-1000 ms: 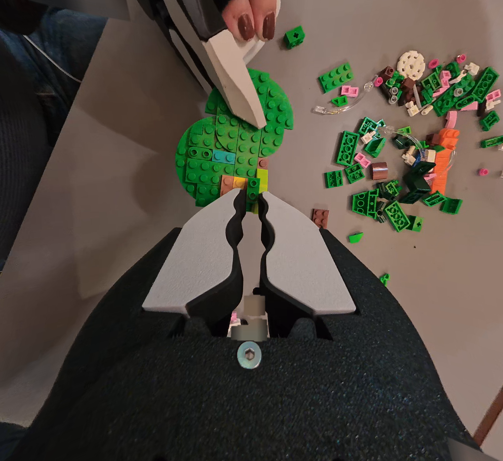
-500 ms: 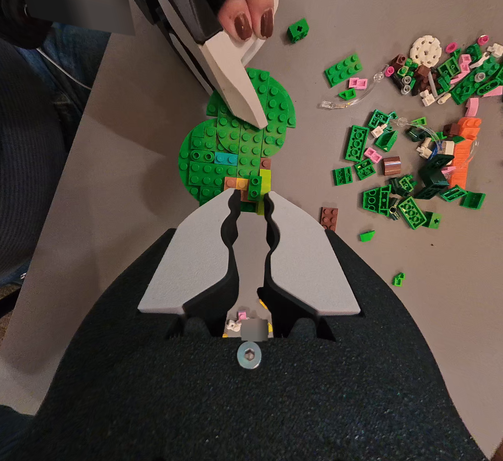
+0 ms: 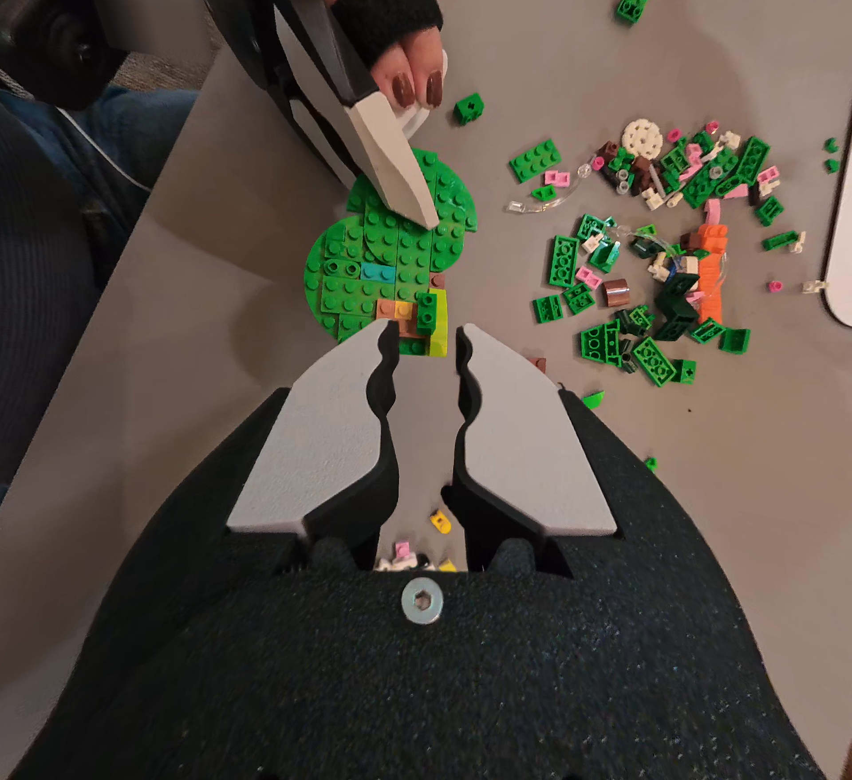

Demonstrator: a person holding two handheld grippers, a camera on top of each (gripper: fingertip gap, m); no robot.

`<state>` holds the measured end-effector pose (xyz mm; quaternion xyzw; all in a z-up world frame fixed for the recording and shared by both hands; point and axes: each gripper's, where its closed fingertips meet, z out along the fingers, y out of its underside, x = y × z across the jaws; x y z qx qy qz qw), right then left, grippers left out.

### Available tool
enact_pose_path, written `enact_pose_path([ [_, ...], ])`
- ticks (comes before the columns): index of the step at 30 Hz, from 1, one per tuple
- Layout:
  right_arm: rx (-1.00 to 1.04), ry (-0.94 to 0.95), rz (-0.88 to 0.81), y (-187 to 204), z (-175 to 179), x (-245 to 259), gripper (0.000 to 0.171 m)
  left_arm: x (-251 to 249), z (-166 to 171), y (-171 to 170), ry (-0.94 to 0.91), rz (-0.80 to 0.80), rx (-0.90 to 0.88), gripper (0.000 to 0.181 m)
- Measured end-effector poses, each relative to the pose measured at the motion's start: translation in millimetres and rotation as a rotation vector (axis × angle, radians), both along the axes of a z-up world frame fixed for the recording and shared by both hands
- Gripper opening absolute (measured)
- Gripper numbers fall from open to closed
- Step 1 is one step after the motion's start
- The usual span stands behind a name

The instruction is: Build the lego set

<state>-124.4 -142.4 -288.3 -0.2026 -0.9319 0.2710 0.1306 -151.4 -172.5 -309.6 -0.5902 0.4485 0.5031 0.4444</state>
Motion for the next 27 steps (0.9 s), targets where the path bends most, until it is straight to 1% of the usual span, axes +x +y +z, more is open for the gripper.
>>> enact_pose_path([
  [6,0.041,0.000,0.015,-3,-8,-3,0.016,0,0,0,0.001,-0.001,0.001,0.008],
  [9,0.044,-0.015,0.016,-4,-11,-4,0.008,0,1,0,0.002,-0.002,0.005,0.008],
  [19,-0.041,-0.114,-0.032,-5,-10,-1,0.007,-1,5,-1,0.010,0.002,0.025,0.008],
  [23,-0.084,-0.134,-0.071,-5,-10,-2,0.007,-1,5,-1,0.020,0.007,0.029,0.008],
  [27,-0.077,-0.123,-0.074,-4,-11,-2,0.008,-1,5,-1,0.017,0.010,0.025,0.008],
])
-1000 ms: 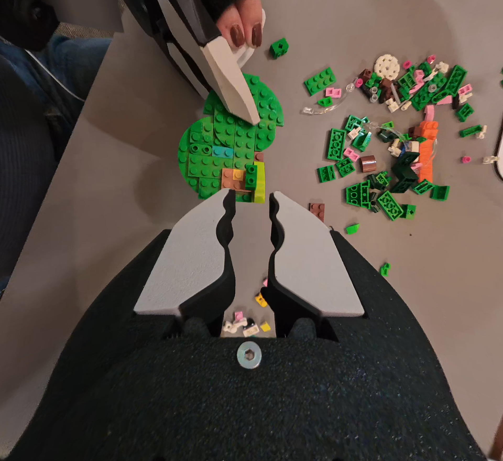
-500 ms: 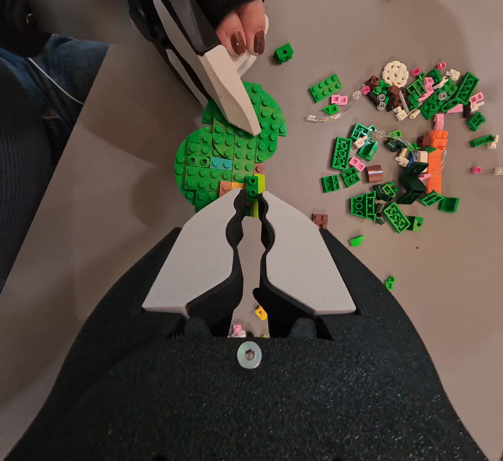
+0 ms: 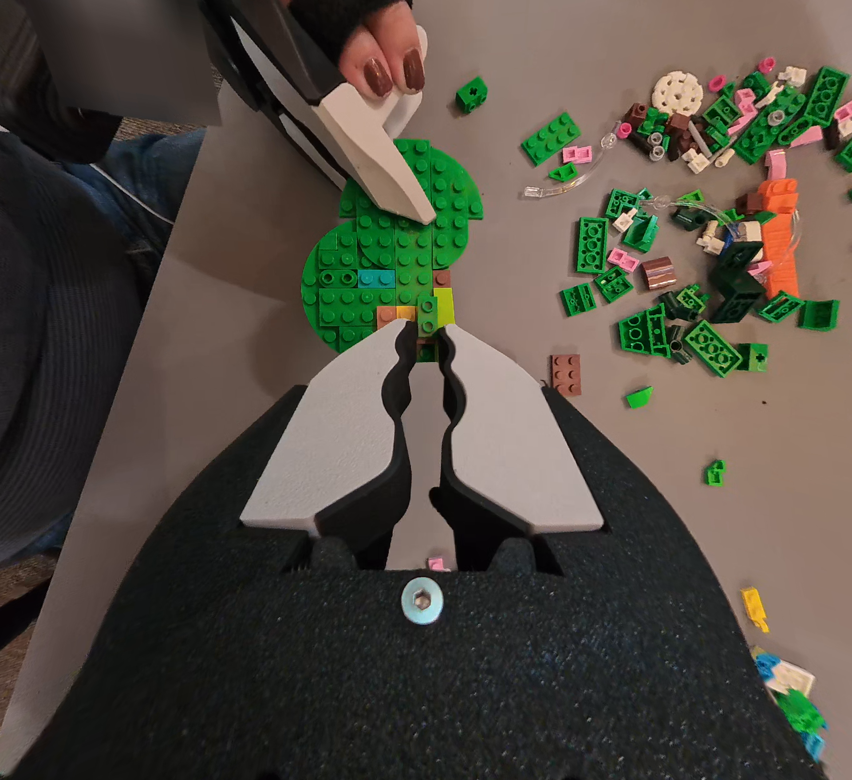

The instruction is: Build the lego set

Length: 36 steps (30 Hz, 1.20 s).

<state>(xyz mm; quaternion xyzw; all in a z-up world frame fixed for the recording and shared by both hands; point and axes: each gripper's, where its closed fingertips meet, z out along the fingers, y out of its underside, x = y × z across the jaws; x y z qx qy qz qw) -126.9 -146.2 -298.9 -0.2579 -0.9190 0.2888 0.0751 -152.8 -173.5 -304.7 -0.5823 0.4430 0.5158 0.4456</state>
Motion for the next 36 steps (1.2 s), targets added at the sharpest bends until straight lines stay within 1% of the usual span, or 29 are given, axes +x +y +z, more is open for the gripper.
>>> enact_pose_path([
  [6,0.015,0.009,0.010,0,0,1,0.011,0,-1,0,-0.006,-0.001,-0.005,0.008],
  [9,0.034,0.021,0.000,3,1,2,0.023,-1,-1,0,-0.016,0.002,-0.006,0.008],
  [11,0.029,0.067,-0.002,6,7,5,0.033,-3,-2,0,-0.030,0.009,-0.013,0.008],
  [12,0.024,0.109,0.004,7,10,6,0.041,-3,-2,0,-0.033,0.012,-0.012,0.008],
  [15,0.105,0.350,0.040,12,11,8,0.080,-5,-1,0,-0.046,0.016,-0.007,0.008],
  [16,0.166,0.458,0.062,14,8,7,0.088,-5,-1,0,-0.051,0.018,-0.006,0.008],
  [20,0.535,0.891,0.145,20,-2,-1,0.100,-5,0,0,-0.064,0.016,-0.005,0.008],
  [22,0.639,1.017,0.171,16,-5,-5,0.105,-5,0,0,-0.064,0.016,-0.006,0.008],
  [24,0.665,1.058,0.178,9,-11,-9,0.102,-4,-1,0,-0.064,0.014,-0.008,0.008],
  [27,0.695,1.092,0.203,-1,-19,-16,0.085,-4,-1,0,-0.066,0.013,-0.011,0.008],
  [30,0.691,1.087,0.206,-4,-27,-20,0.074,-4,-2,0,-0.072,0.012,-0.017,0.008],
  [36,0.637,1.088,0.184,-5,-23,-22,0.053,-4,-6,0,-0.070,0.014,-0.037,0.008],
])
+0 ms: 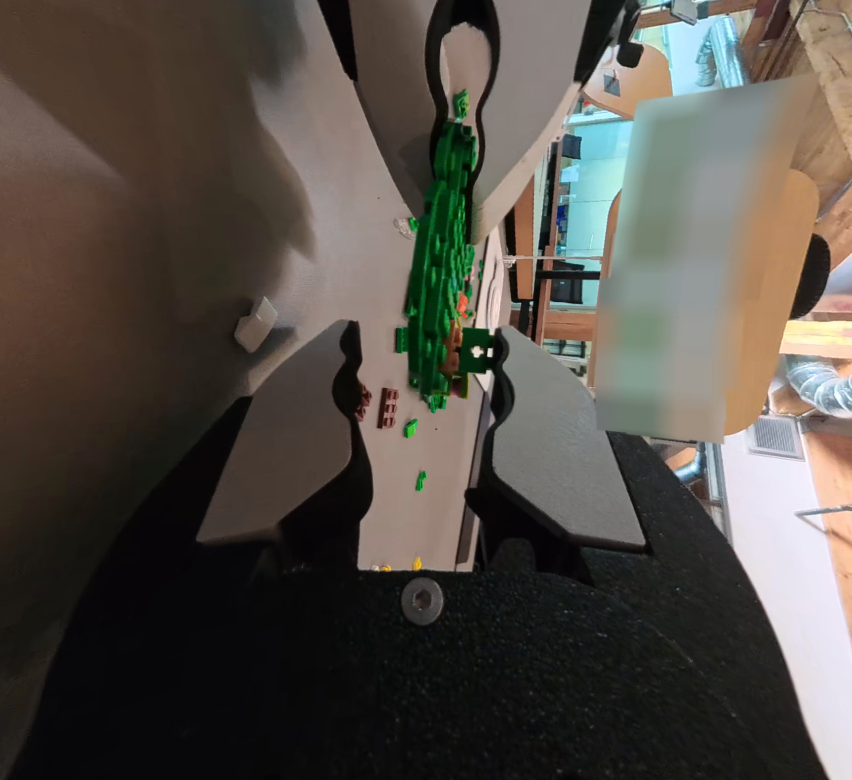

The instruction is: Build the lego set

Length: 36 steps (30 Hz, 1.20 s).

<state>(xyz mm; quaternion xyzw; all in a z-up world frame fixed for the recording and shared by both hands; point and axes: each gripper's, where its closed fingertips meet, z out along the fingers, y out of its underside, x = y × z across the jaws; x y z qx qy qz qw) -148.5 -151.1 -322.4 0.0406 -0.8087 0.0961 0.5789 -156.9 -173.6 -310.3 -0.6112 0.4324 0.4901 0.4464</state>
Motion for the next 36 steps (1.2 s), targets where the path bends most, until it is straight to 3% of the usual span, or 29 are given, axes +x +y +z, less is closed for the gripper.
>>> enact_pose_path([
  [16,-0.013,0.122,-0.016,-1,17,0,0.024,4,2,-2,-0.052,-0.018,0.011,0.008],
  [25,-0.099,0.067,-0.014,-1,19,0,0.024,6,4,-4,-0.049,-0.021,0.027,0.008],
  [36,-0.047,0.000,0.000,1,11,2,0.023,8,-4,-3,-0.050,-0.032,-0.021,0.008],
])
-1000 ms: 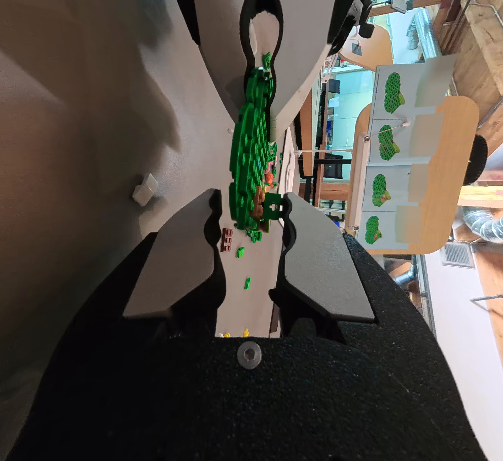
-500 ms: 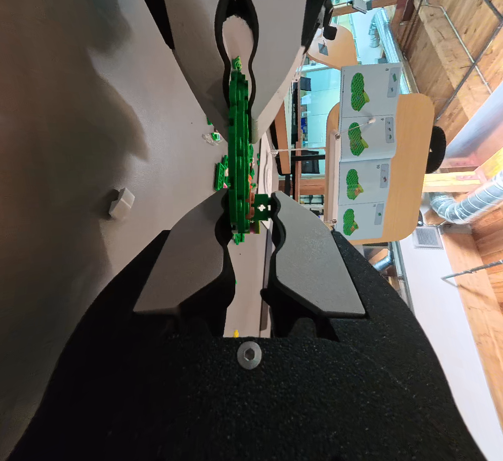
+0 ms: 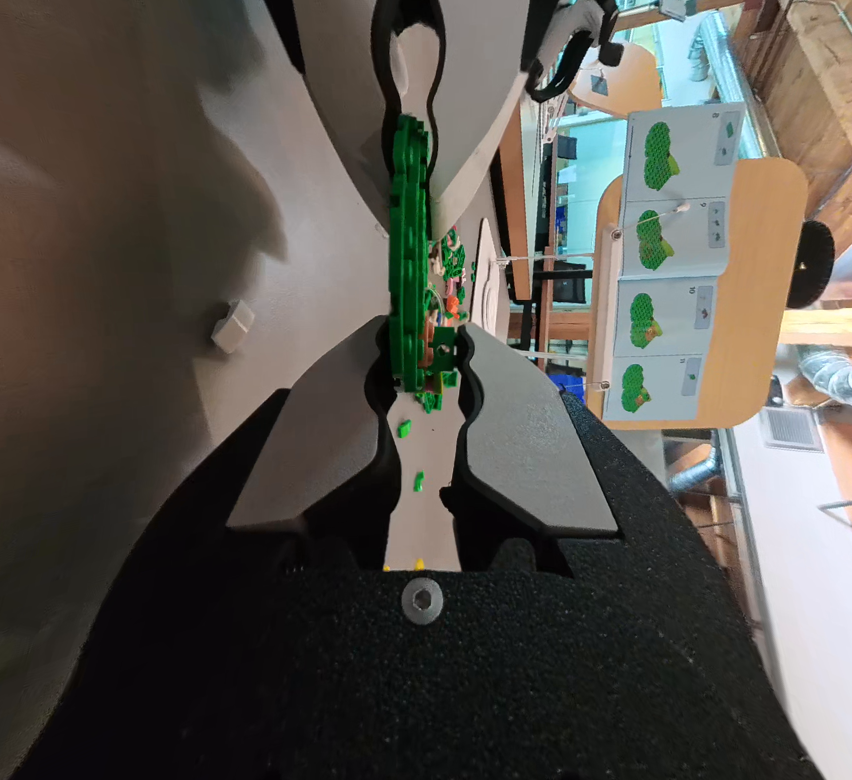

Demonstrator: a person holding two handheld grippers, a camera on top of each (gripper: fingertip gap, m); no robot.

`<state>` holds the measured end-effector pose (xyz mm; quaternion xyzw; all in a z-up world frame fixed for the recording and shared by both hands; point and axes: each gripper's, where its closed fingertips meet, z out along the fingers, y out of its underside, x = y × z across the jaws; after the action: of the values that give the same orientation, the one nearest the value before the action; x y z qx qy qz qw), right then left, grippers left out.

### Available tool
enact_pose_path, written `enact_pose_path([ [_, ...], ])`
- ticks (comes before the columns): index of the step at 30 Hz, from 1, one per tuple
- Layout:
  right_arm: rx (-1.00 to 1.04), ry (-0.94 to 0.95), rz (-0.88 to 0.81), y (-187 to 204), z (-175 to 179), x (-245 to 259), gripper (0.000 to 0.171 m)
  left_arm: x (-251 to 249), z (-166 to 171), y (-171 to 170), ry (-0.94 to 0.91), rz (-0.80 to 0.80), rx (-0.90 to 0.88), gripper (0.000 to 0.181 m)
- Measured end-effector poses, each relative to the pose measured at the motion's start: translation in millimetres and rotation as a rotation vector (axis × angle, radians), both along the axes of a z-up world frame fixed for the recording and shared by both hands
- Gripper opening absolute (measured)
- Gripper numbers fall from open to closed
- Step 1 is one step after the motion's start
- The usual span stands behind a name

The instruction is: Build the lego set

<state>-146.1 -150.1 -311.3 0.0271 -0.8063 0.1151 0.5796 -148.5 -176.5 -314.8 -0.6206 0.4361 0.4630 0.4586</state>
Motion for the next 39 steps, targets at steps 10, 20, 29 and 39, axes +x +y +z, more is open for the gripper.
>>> enact_pose_path([
  [10,-0.162,0.005,0.018,-3,9,-1,0.032,-3,3,0,-0.100,-0.004,0.012,0.008],
  [20,-0.044,0.045,0.020,-2,2,-2,0.023,-6,-3,0,-0.063,0.010,-0.013,0.008],
  [29,-0.425,0.017,-0.100,46,21,25,0.070,-18,3,8,-0.028,0.110,0.009,0.008],
  [39,-0.672,0.206,-0.121,96,49,96,0.062,37,4,56,-0.048,0.026,-0.107,0.008],
])
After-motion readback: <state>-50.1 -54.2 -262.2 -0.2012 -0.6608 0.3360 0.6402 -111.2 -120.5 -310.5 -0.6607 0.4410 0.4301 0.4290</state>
